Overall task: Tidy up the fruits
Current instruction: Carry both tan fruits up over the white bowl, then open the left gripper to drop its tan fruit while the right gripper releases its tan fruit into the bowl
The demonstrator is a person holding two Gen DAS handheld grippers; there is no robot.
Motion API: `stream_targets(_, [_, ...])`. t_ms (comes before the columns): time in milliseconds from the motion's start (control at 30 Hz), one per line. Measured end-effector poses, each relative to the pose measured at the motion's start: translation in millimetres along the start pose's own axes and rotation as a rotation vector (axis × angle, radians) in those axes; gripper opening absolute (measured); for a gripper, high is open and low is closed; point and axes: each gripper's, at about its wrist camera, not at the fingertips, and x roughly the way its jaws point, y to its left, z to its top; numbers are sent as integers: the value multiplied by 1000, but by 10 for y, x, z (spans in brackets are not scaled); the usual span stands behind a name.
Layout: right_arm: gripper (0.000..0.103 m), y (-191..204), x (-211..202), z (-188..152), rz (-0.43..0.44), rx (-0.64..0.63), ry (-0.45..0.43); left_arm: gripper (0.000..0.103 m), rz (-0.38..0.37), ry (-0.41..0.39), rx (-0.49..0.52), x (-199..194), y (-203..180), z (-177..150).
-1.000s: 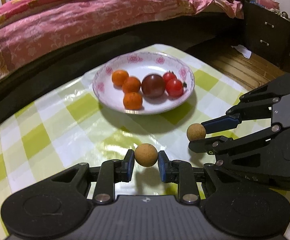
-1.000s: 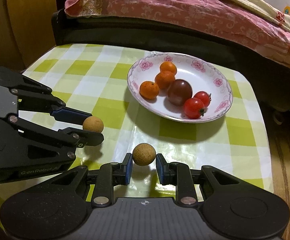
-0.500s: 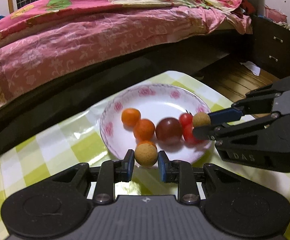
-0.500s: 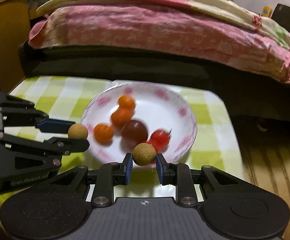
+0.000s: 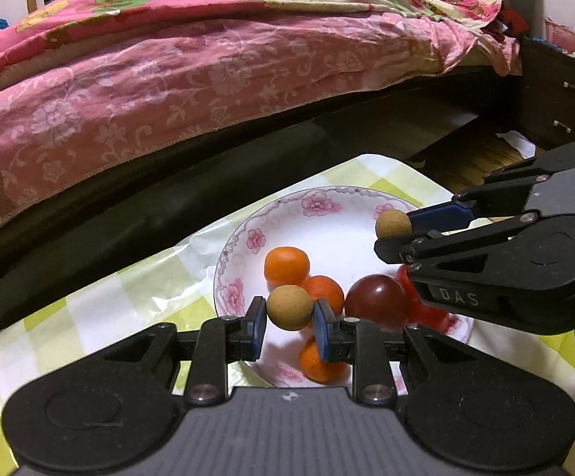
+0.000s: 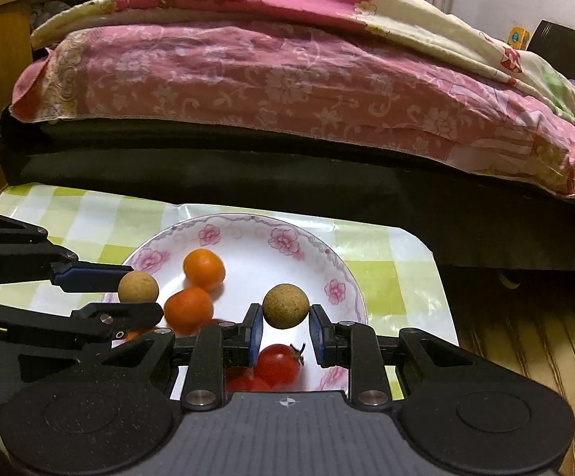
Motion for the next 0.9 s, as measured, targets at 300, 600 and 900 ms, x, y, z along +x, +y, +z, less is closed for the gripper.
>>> stream_targets(300, [21, -69, 153, 32, 12, 33, 15, 34, -7, -12, -8, 42, 23, 47])
stream_targets(600, [22, -80, 156, 70, 21, 50, 8, 34, -1, -11, -19, 26, 27, 33])
stream_targets(900, [25, -116, 127, 64, 32, 77, 13, 34, 9, -17, -33, -24, 39, 40])
